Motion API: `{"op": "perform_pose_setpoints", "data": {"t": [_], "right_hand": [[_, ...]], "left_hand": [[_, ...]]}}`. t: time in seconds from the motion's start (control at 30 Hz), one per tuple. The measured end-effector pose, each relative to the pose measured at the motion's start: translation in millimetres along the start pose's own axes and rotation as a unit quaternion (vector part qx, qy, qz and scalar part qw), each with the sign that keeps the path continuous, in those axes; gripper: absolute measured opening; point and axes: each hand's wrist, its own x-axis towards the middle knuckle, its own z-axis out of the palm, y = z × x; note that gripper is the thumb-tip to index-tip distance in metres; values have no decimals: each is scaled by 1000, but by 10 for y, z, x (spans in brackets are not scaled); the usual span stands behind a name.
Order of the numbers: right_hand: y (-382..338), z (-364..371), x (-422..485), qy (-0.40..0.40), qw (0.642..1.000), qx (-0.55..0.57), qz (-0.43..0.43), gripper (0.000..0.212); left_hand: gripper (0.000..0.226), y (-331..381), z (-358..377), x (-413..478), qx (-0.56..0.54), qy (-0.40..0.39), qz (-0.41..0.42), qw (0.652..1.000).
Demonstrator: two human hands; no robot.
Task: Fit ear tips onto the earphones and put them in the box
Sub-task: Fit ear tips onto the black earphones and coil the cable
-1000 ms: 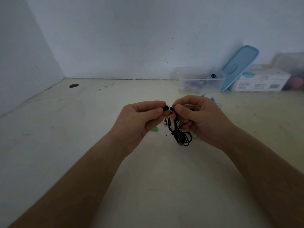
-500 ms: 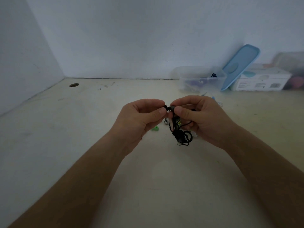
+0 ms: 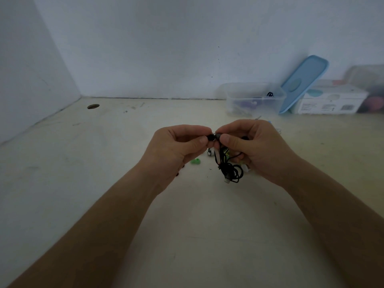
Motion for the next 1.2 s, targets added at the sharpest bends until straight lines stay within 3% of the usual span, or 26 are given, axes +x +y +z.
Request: {"op": "perform_pose_setpoints", "data": {"t": [0.67,1.2], "right_hand": [[-29,-23,-24,-43,997,-61,-35,12],[1,33,-17,26,986,-145,-78,13]], "left_hand": [[16,-24,-37,9,-15,-36,-36,999],[14,-77,-14,17,16,-3,-28,999]]}}
